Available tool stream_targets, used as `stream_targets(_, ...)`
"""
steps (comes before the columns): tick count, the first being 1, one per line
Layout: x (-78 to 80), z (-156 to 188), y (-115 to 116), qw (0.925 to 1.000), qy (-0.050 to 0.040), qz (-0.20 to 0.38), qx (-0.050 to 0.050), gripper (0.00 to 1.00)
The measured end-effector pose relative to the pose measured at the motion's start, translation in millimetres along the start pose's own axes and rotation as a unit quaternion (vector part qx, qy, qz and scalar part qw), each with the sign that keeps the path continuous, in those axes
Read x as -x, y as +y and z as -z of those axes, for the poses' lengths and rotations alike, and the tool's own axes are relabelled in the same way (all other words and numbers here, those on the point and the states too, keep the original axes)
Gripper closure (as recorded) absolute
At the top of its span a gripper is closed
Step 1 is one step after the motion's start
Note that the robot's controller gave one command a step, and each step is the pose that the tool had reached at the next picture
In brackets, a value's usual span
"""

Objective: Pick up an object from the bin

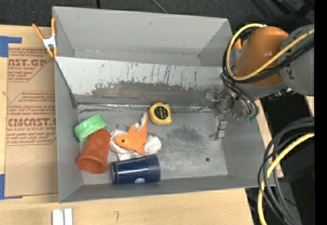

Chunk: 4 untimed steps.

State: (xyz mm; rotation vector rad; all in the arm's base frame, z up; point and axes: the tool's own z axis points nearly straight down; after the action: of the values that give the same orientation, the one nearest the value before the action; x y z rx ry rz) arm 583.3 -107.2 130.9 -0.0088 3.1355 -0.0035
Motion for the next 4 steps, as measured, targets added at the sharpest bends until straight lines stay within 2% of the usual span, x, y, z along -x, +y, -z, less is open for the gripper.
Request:
stream_targets(1, -5.2, 4.1, 38.6, 0.9972, 0.0034, 0.074, 0.002, 0.00)
stream_targets(2, -2.4, -36.7, 65.8, 0.9977, -0.0001, 0.068, 0.001, 0.00)
stream_targets(3, 5.6, -57.7, 95.0, 0.9974, 0.0028, 0.072, 0.002, 0.00)
stream_targets(4, -7.8, -60.3, 132.4, 0.9995, 0.0013, 0.033, 0.001, 1.00)
